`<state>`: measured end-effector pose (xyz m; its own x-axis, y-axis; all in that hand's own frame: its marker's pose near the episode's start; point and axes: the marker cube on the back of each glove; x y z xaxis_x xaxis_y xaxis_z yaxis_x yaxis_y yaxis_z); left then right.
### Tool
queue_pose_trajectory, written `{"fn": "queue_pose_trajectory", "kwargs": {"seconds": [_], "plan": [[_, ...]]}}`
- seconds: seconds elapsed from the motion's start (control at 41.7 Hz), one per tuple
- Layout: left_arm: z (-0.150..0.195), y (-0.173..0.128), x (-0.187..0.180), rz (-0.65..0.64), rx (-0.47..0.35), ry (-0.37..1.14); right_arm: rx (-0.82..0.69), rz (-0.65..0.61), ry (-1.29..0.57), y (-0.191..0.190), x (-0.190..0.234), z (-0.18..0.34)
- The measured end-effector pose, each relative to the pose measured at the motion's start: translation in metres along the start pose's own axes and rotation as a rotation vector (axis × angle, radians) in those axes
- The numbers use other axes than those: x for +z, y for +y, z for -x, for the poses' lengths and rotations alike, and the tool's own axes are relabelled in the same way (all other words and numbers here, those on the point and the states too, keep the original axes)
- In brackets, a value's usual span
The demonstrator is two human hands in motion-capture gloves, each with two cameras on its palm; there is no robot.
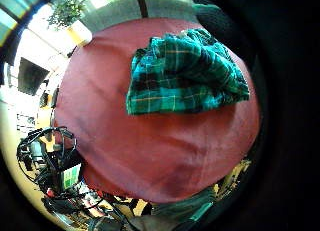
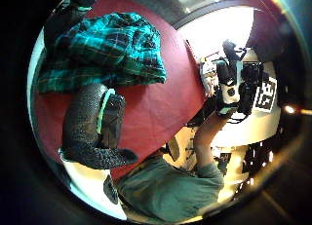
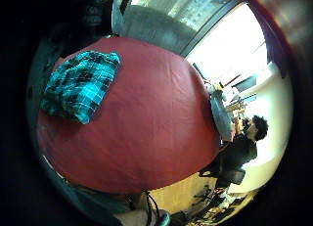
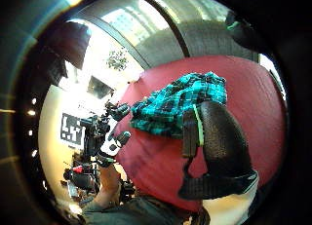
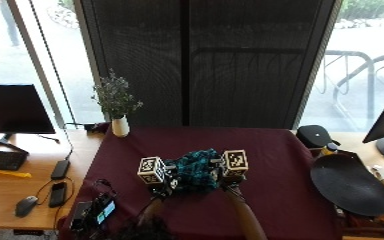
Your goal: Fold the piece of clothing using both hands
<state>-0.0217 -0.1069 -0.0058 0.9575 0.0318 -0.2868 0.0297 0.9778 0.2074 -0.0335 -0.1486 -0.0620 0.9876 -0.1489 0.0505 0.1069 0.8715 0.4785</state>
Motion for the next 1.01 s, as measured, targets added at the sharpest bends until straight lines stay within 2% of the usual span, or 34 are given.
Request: {"fn": "queue_pose_trajectory", "kwargs": {"seconds": [0.048, 0.144, 0.24, 0.455, 0.599, 0.791, 1.006], "plan": [[0.003, 0.0, -0.002, -0.005, -0.004, 0.003, -0.008, -0.047, 0.042, -0.007, -0.005, -0.002], [0.009, 0.006, -0.008, -0.023, -0.03, -0.011, -0.03, 0.105, -0.064, 0.009, 0.0, 0.017], [0.025, 0.009, -0.002, -0.038, -0.057, -0.044, -0.039, 0.138, -0.081, 0.014, 0.003, 0.022], [0.06, 0.021, 0.012, -0.047, -0.071, -0.073, -0.036, 0.184, 0.051, 0.046, -0.005, 0.013], [0.069, 0.02, 0.018, -0.037, -0.068, -0.083, 0.004, 0.199, 0.112, 0.05, -0.012, -0.002], [0.051, 0.009, 0.015, -0.04, -0.034, -0.102, 0.048, 0.197, 0.126, 0.051, -0.031, -0.021], [0.014, 0.002, 0.023, -0.032, 0.022, -0.144, 0.041, 0.214, 0.07, 0.057, -0.011, -0.024]]}}
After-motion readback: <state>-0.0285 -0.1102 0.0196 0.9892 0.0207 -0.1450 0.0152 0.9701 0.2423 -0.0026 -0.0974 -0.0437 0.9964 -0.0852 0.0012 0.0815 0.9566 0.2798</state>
